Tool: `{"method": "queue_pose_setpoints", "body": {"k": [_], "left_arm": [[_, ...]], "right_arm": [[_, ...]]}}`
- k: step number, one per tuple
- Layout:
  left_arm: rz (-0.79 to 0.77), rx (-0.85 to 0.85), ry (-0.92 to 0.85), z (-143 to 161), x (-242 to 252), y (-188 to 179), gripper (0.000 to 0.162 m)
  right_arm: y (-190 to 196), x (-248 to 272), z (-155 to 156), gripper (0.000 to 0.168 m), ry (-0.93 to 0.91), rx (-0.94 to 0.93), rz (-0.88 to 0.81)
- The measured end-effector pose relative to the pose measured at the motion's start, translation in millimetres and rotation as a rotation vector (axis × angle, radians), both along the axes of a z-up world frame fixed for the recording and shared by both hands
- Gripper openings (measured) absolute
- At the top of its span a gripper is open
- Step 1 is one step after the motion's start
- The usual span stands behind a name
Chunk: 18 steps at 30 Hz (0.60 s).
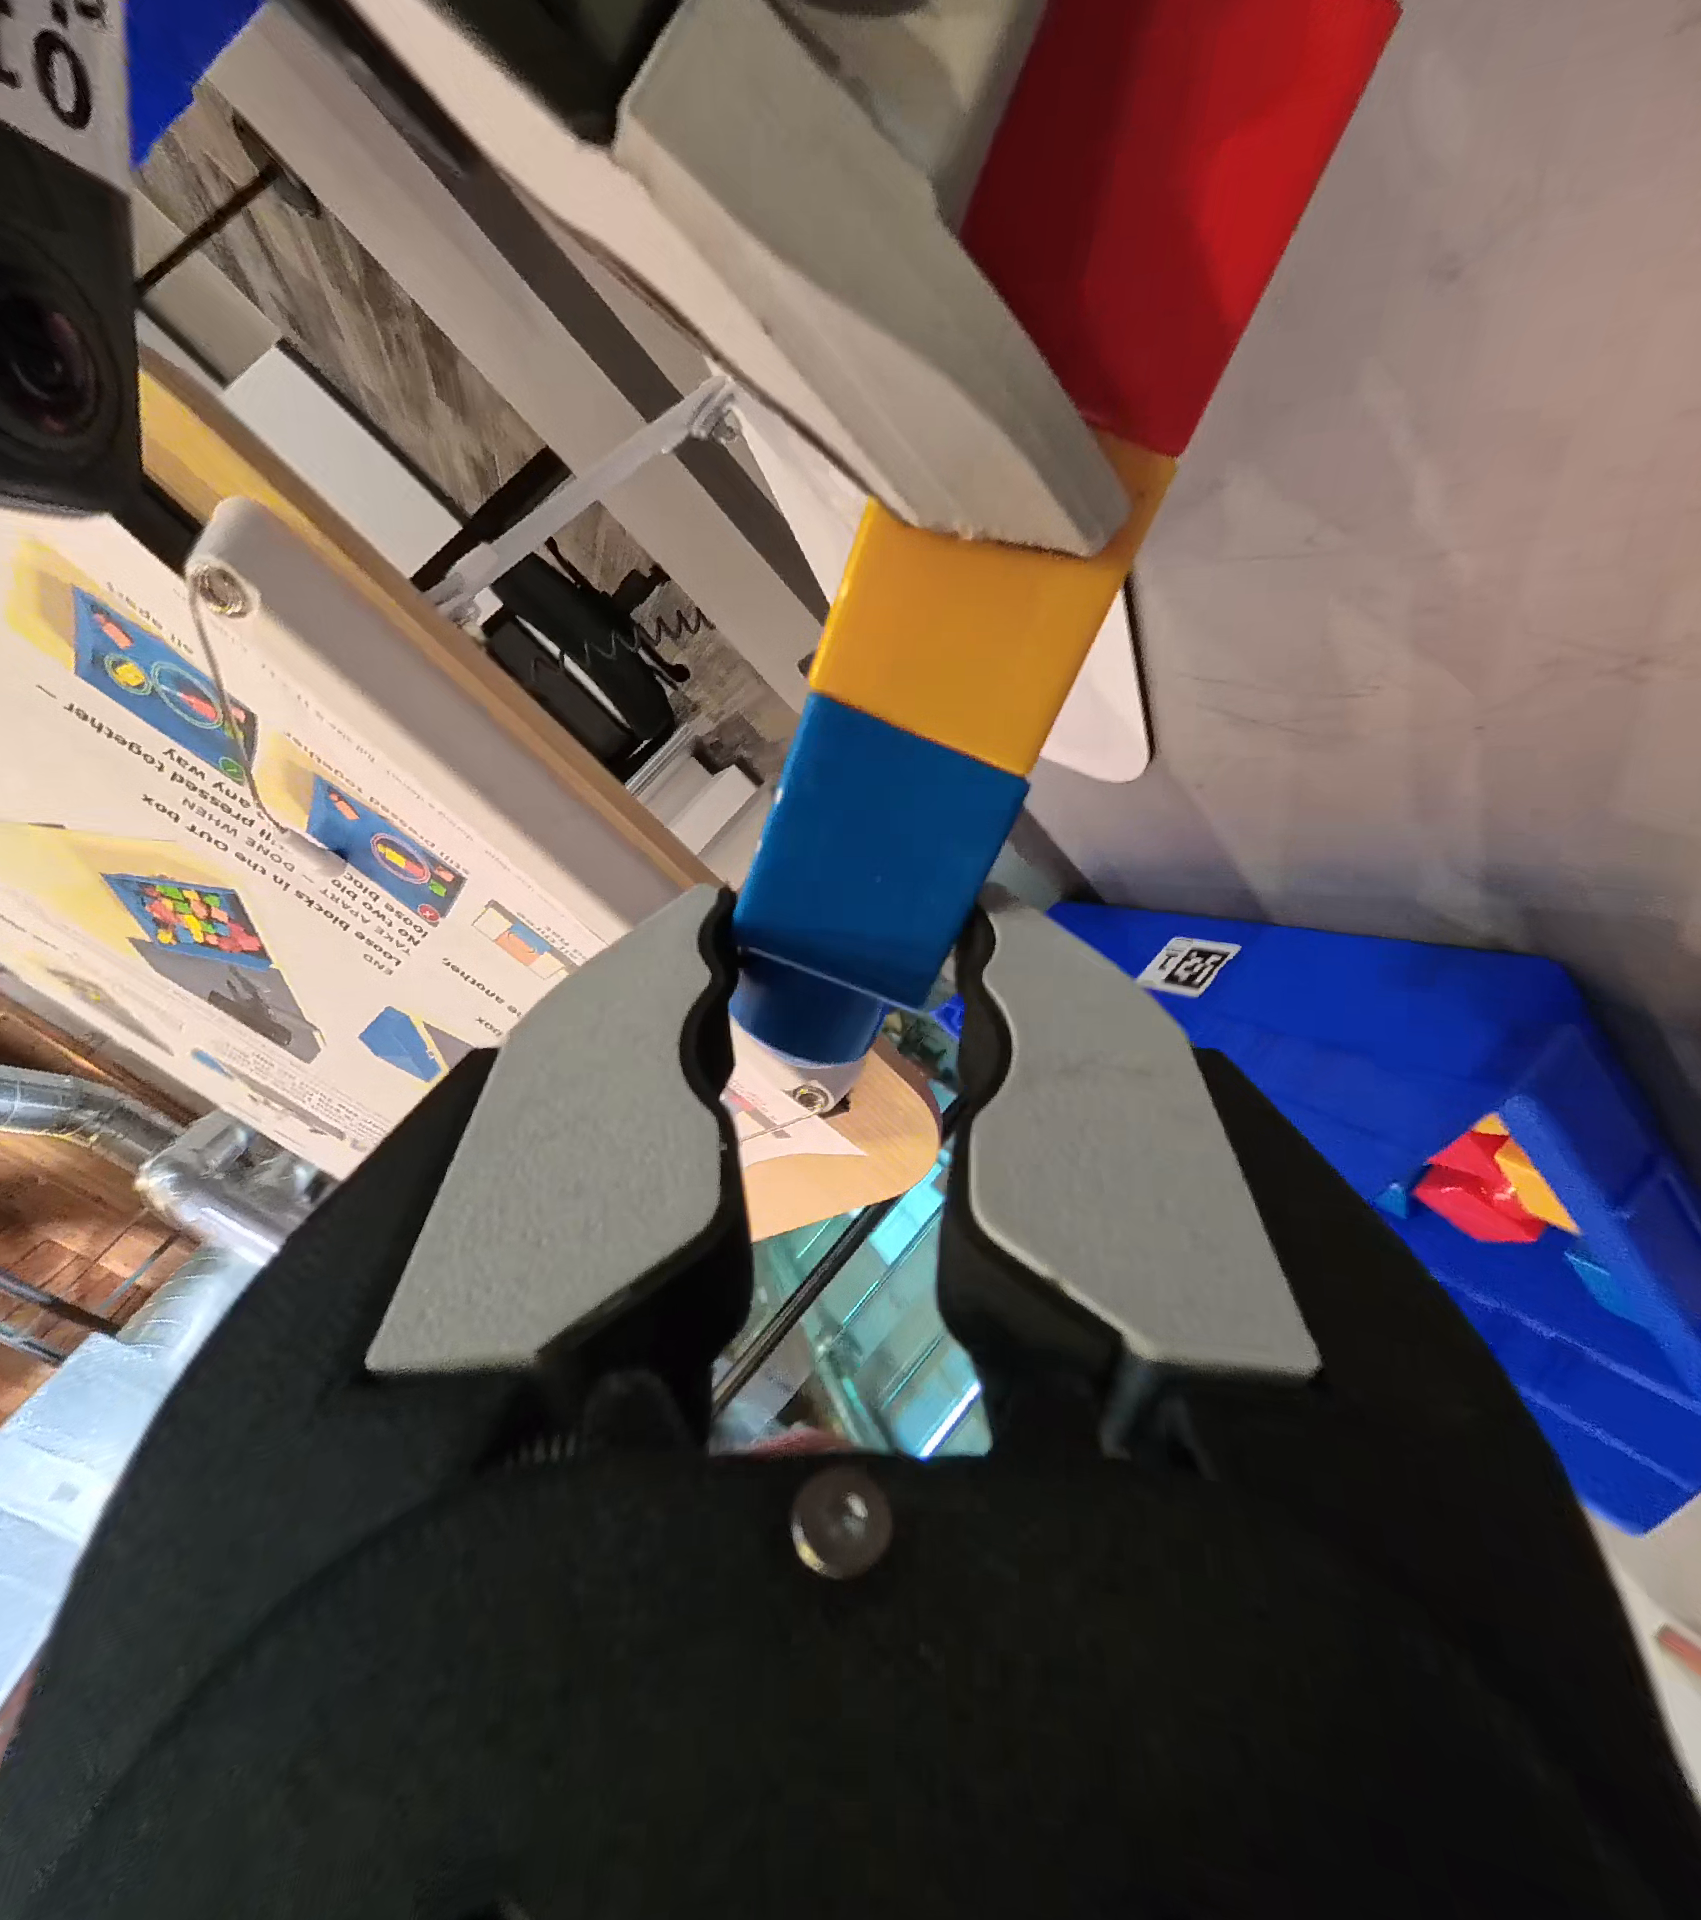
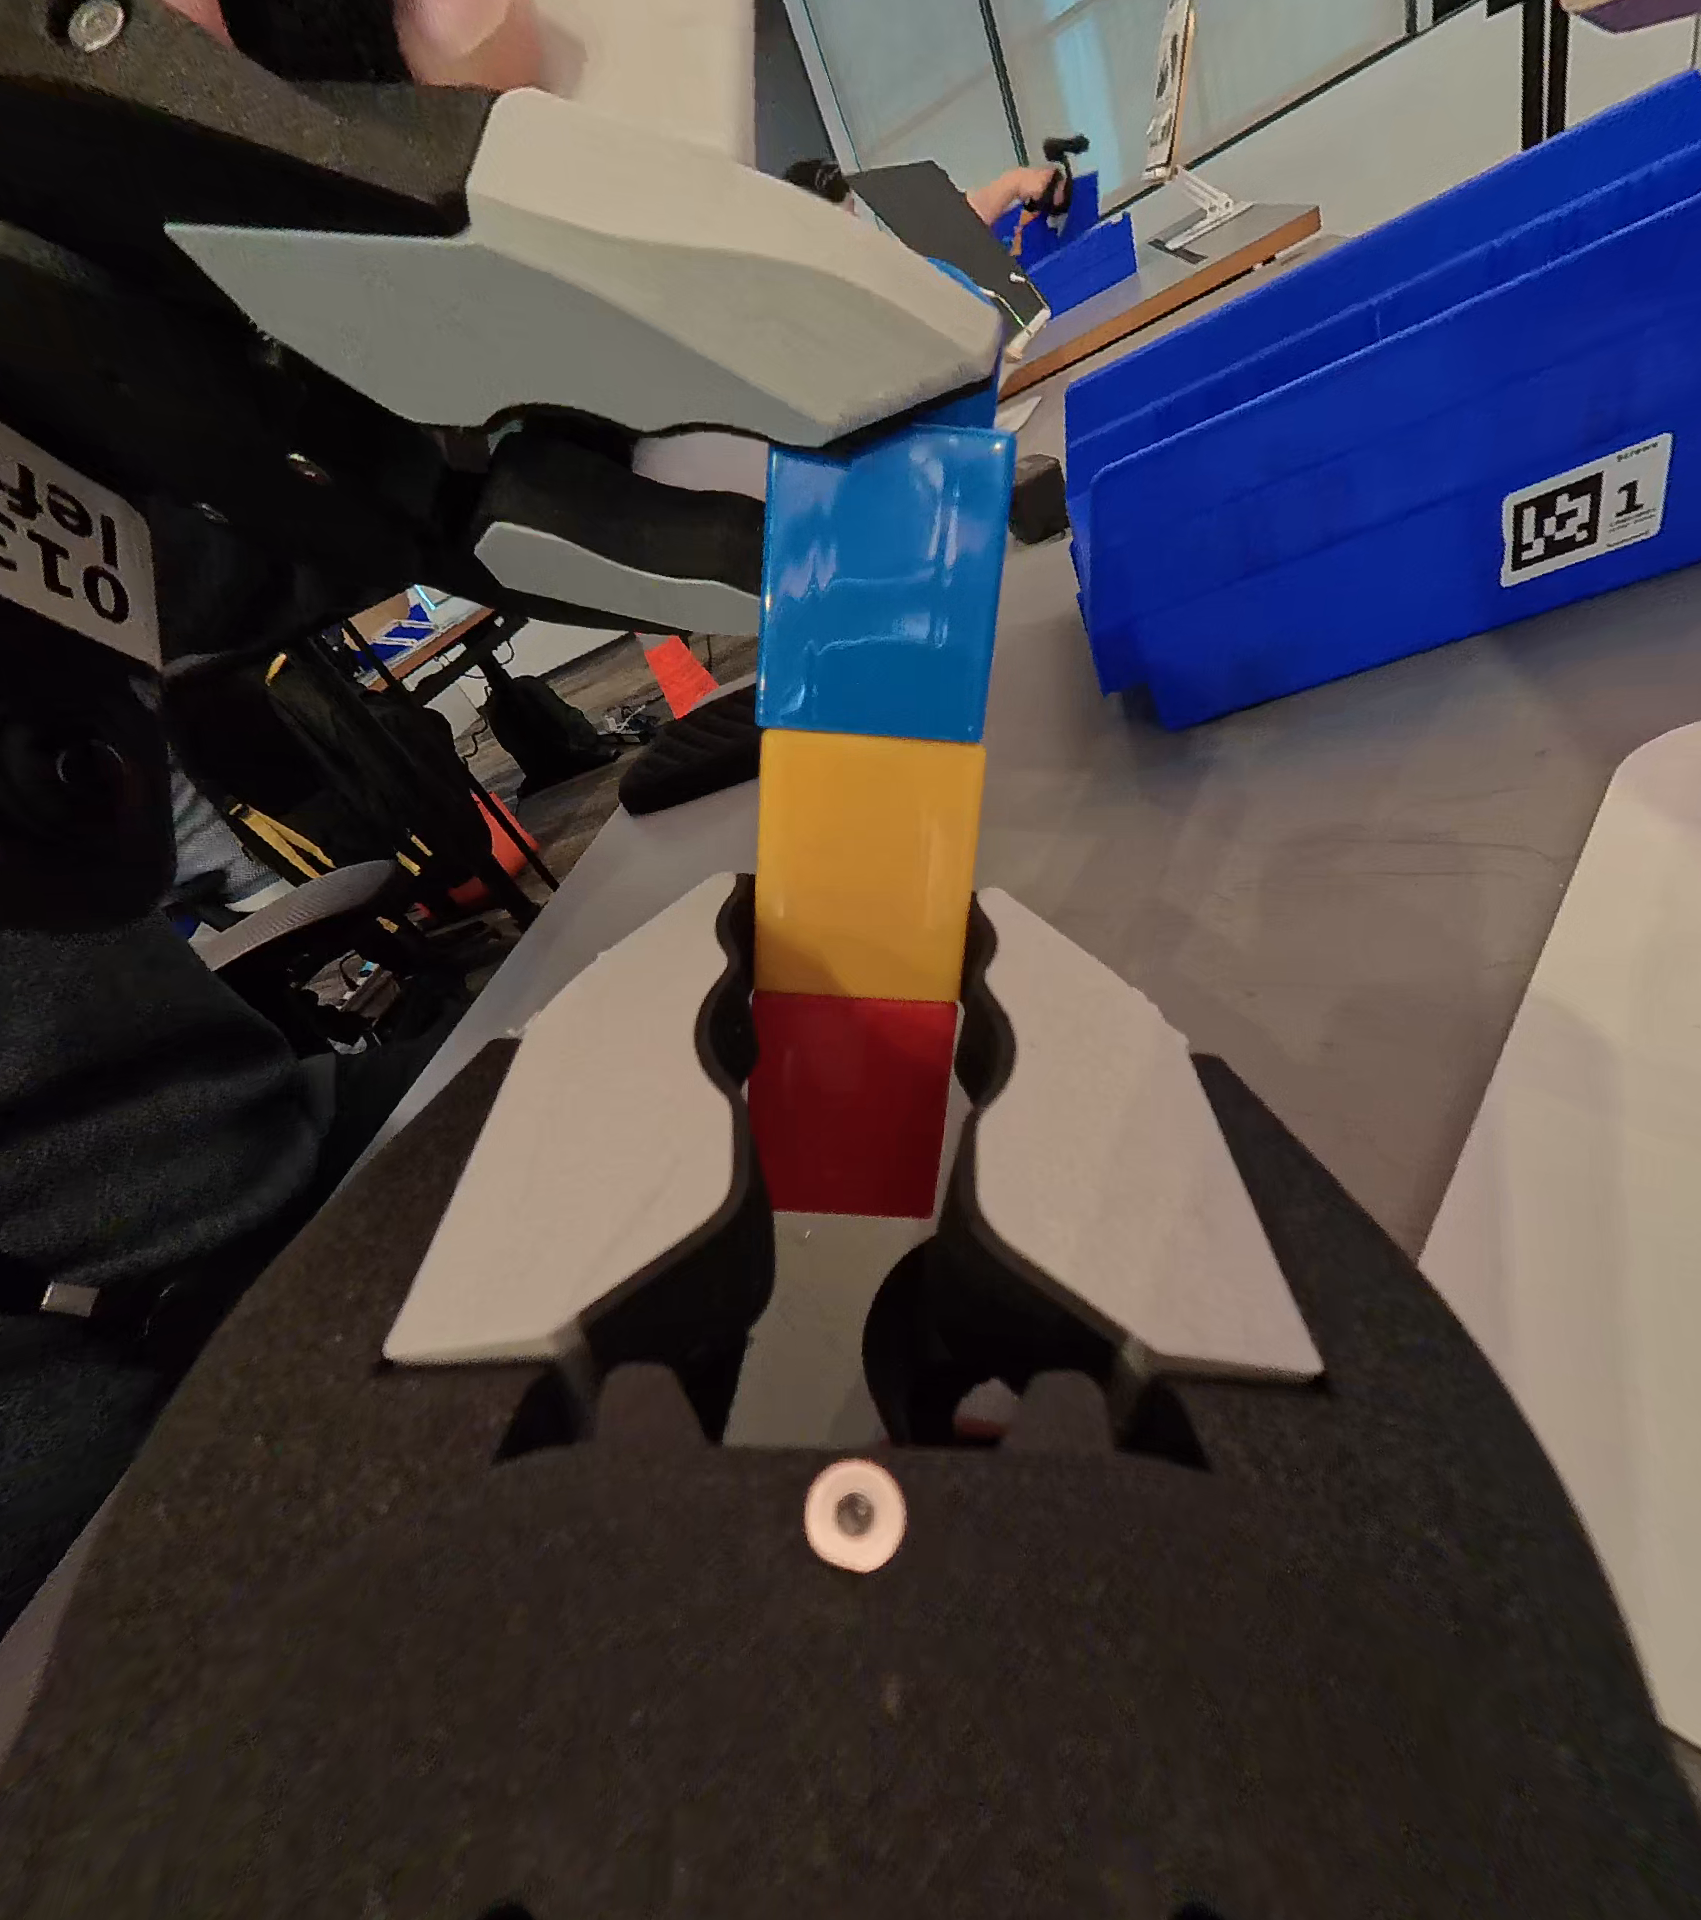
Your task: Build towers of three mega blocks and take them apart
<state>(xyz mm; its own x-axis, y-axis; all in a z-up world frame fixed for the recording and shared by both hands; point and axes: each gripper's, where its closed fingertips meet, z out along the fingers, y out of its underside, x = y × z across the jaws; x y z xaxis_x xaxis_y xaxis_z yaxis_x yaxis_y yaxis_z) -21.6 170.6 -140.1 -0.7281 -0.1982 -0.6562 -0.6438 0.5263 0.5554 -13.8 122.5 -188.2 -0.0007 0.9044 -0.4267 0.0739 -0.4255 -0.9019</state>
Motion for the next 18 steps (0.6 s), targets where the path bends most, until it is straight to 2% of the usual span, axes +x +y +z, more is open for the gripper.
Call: {"method": "queue_pose_setpoints", "body": {"k": [2, 4, 5, 8, 12, 15, 18], "left_arm": [[0.032, -0.046, -0.047, 2.7, -2.3, -1.9, 0.047], [0.101, -0.106, -0.141, 8.7, -7.4, -0.1, 0.072], [0.139, -0.158, -0.196, 11.2, -11.8, 0.8, 0.079], [0.263, -0.372, -0.420, 16.2, -25.3, 2.7, 0.088], [0.360, -0.933, -0.883, 15.3, -9.0, -18.5, 0.087], [0.386, -1.194, -1.114, 11.1, 5.2, -20.3, 0.080], [0.409, -1.359, -1.201, -1.9, 14.3, -18.9, 0.074]], "right_arm": [[-0.4, 0.2, 0.7, 0.035, 0.005, 0.000, 0.003], [-0.6, 0.2, 0.7, 0.035, 0.005, 0.002, 0.004], [-0.7, 0.2, 0.8, 0.035, 0.006, 0.003, 0.004], [-0.2, 0.8, 1.8, 0.035, 0.014, 0.003, 0.000], [-0.3, 1.6, 4.1, 0.036, 0.030, 0.011, -0.002], [-1.4, 2.0, 5.3, 0.036, 0.037, 0.019, 0.002], [-3.0, 2.4, 6.2, 0.036, 0.042, 0.029, 0.006]]}}
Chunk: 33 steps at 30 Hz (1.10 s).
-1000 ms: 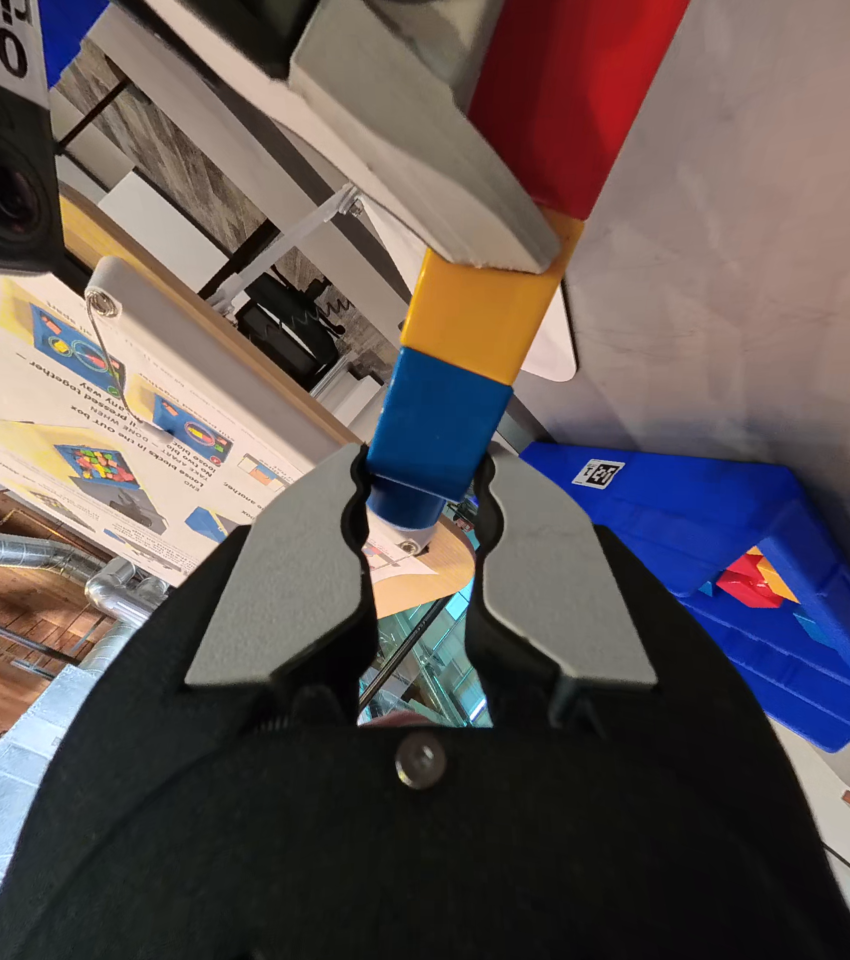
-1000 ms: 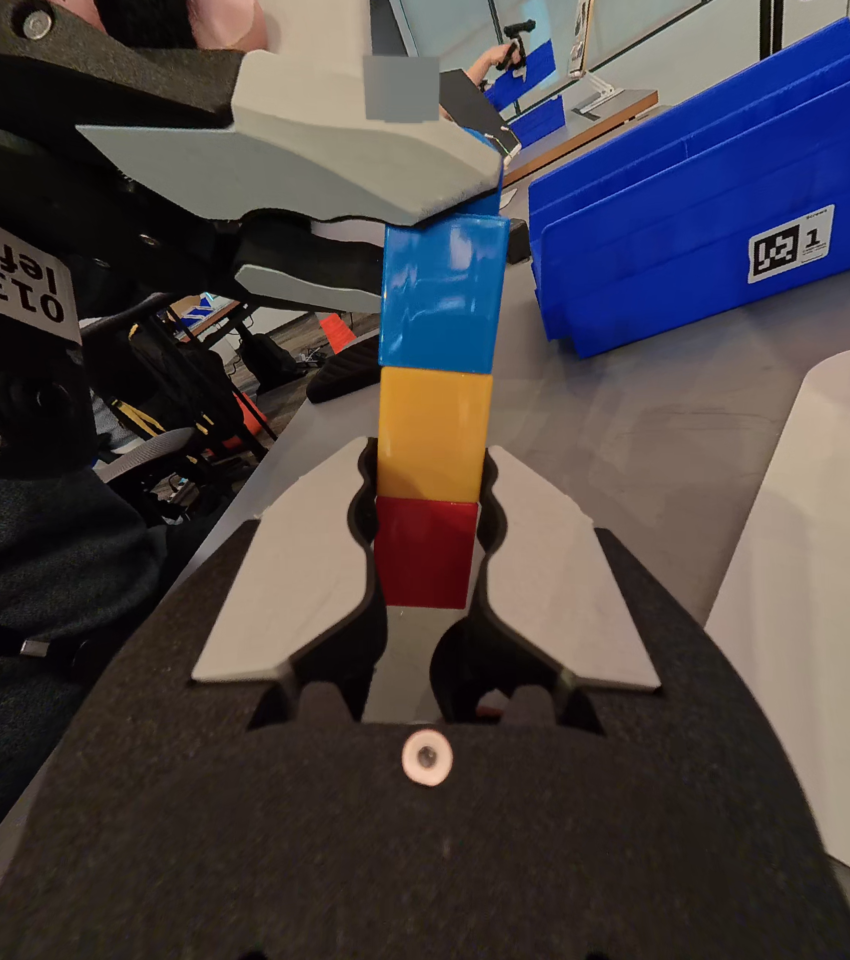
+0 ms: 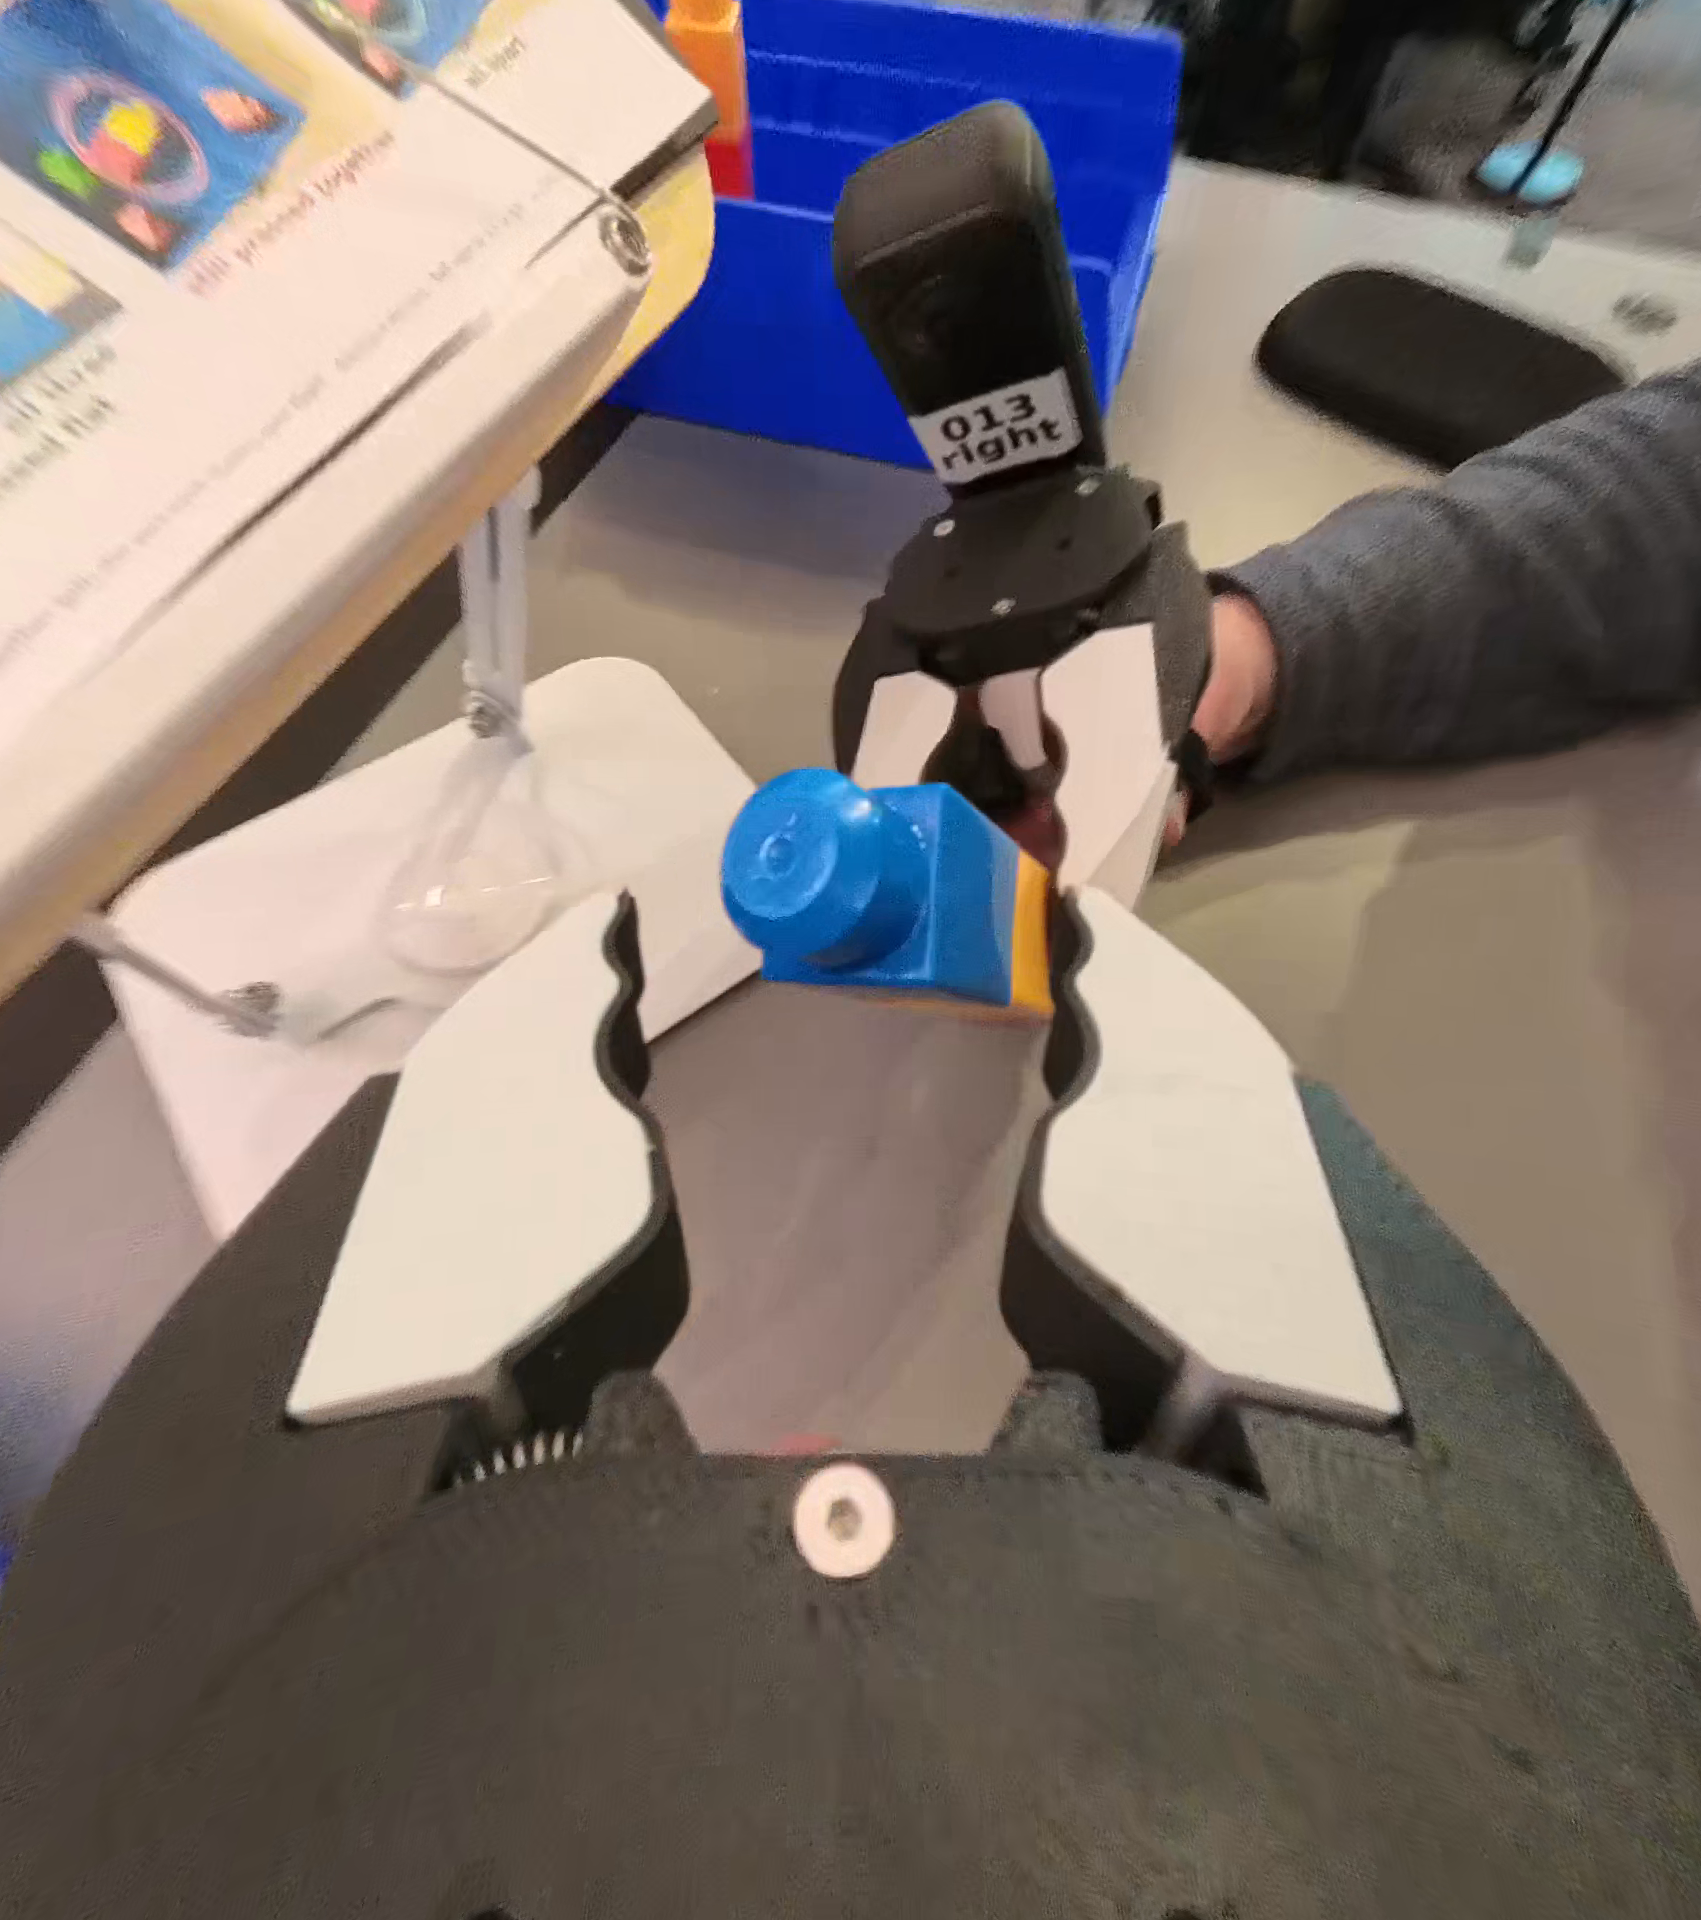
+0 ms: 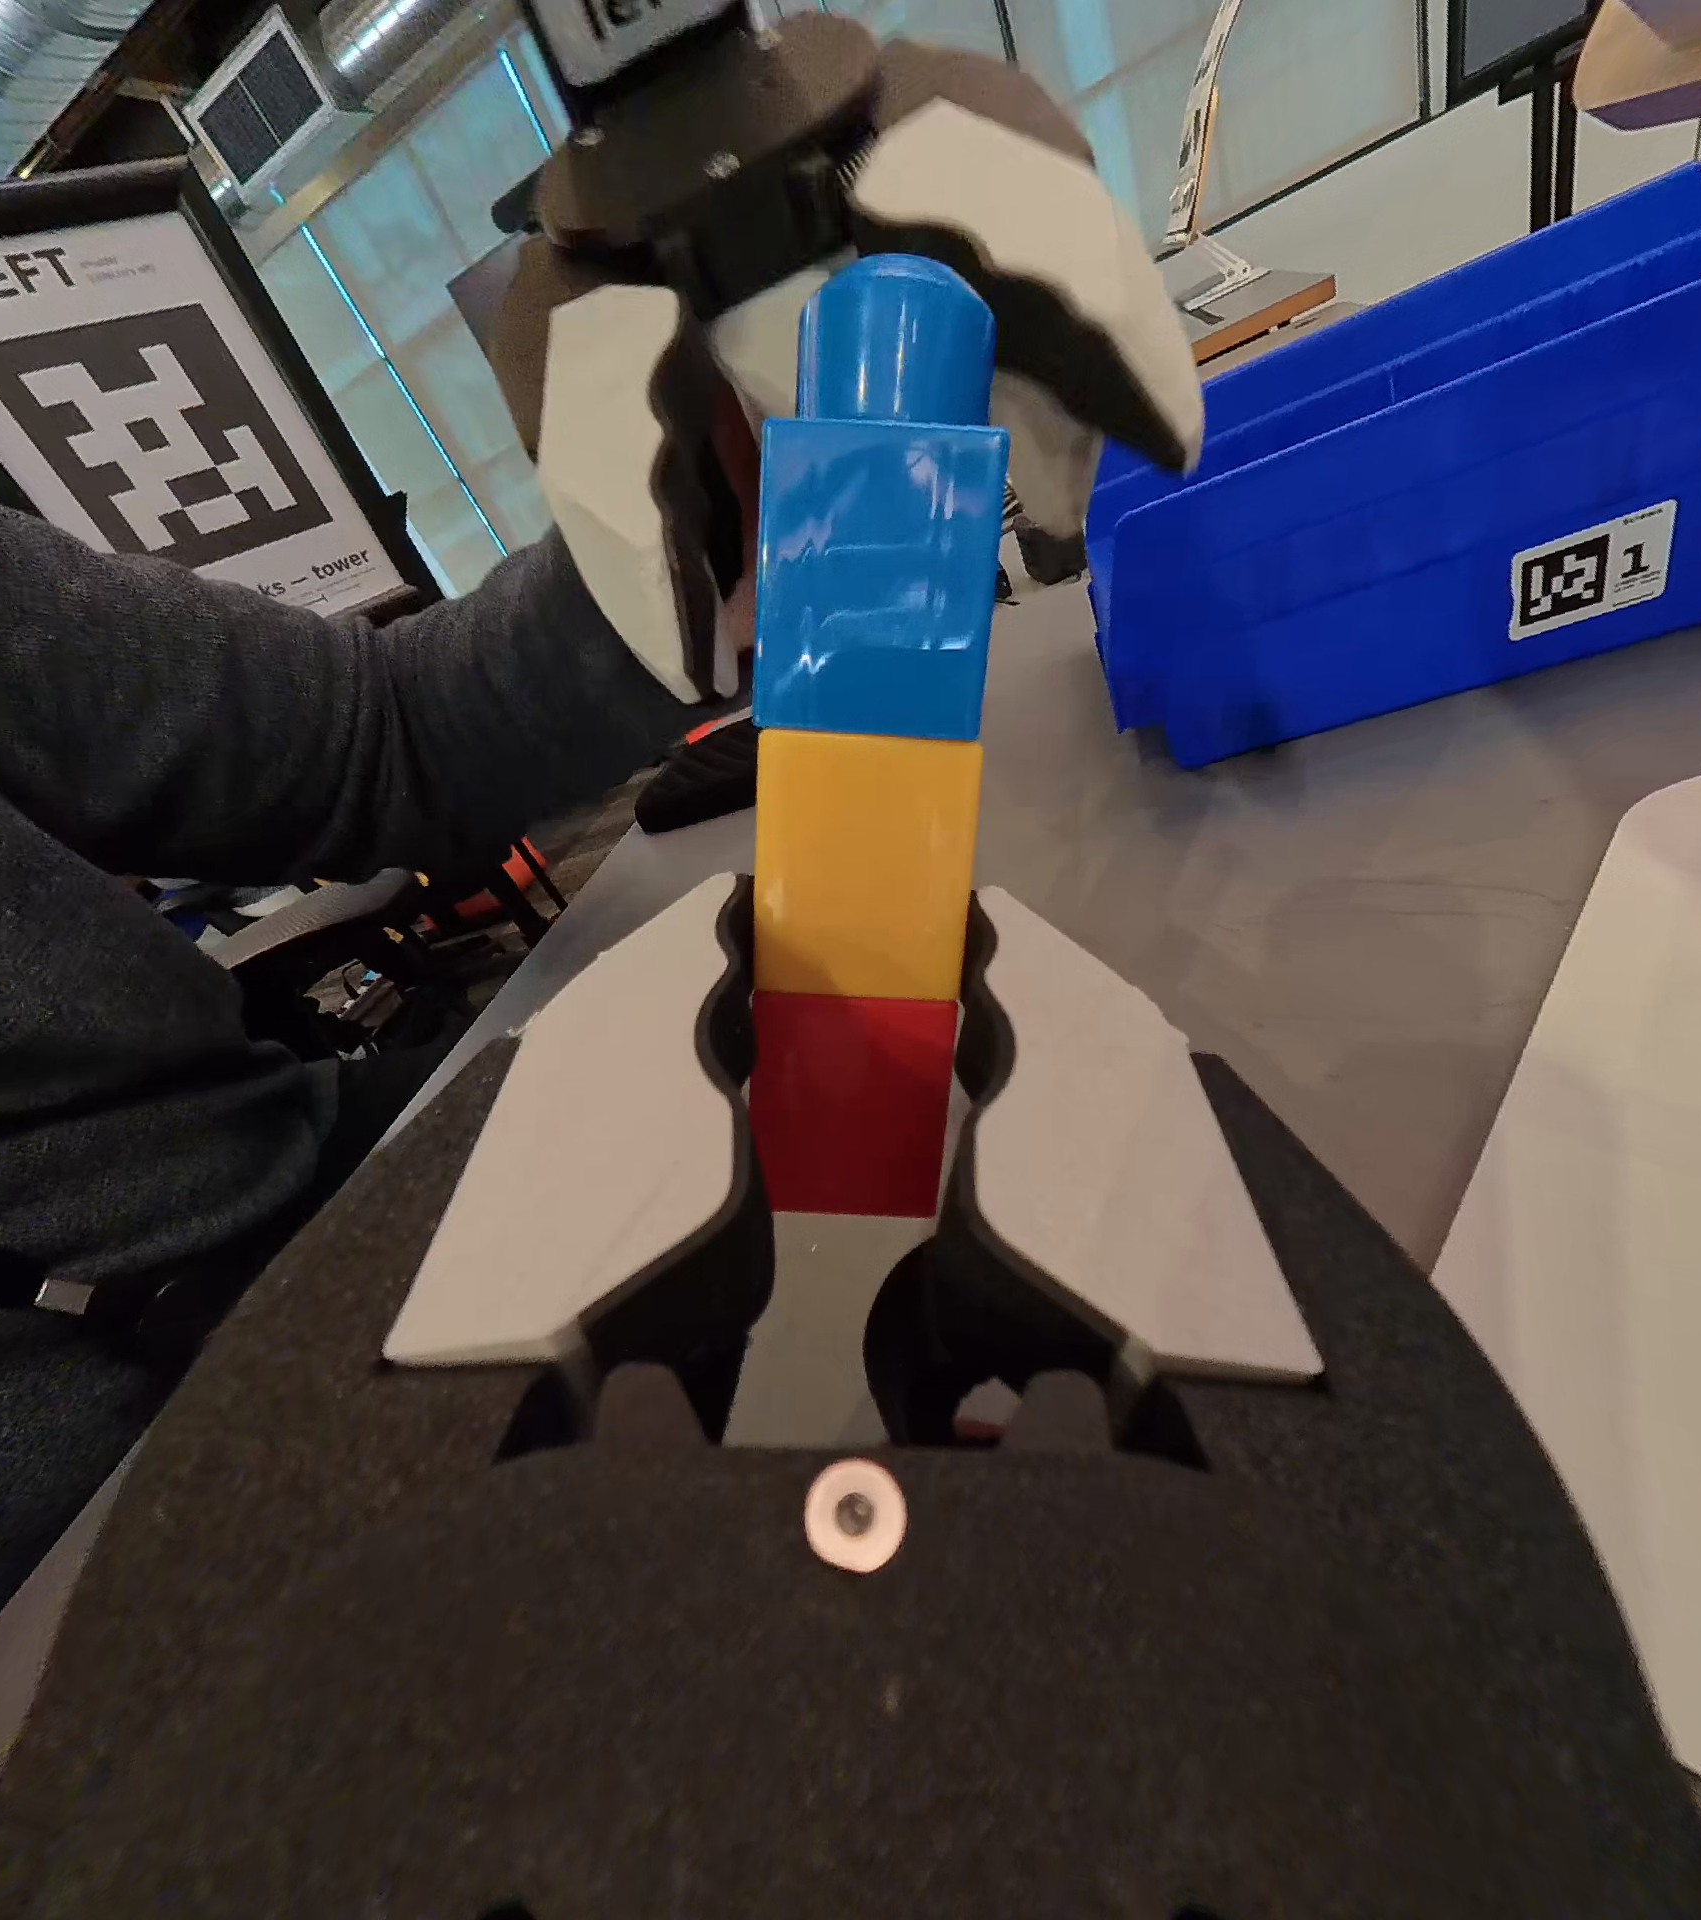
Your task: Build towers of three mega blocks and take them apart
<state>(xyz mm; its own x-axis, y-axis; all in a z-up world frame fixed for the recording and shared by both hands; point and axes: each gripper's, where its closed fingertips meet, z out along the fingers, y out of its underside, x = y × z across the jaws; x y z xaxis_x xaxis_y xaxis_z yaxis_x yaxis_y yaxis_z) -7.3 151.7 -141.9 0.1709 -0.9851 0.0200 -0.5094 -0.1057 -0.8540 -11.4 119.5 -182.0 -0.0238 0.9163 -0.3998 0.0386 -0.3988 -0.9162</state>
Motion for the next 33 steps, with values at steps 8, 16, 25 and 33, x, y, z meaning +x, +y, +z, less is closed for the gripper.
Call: {"method": "queue_pose_setpoints", "body": {"k": [8, 16, 25, 33], "left_arm": [[-0.059, -0.186, -0.208, 5.2, 11.6, -7.2, 0.039], [-0.034, -0.181, -0.213, 3.0, 10.6, -8.1, 0.039], [-0.045, -0.212, -0.248, 6.1, 9.3, -8.5, 0.045], [-0.032, -0.236, -0.322, 5.3, 11.9, -7.1, 0.039]], "right_arm": [[-1.5, -0.1, 0.0, 0.036, -0.001, 0.007, 0.006], [-3.1, -1.8, -2.4, 0.035, -0.023, 0.019, 0.010], [-2.8, -0.3, 1.1, 0.036, 0.006, 0.011, 0.014], [0.2, 1.8, 4.4, 0.036, 0.033, 0.001, -0.004]]}}
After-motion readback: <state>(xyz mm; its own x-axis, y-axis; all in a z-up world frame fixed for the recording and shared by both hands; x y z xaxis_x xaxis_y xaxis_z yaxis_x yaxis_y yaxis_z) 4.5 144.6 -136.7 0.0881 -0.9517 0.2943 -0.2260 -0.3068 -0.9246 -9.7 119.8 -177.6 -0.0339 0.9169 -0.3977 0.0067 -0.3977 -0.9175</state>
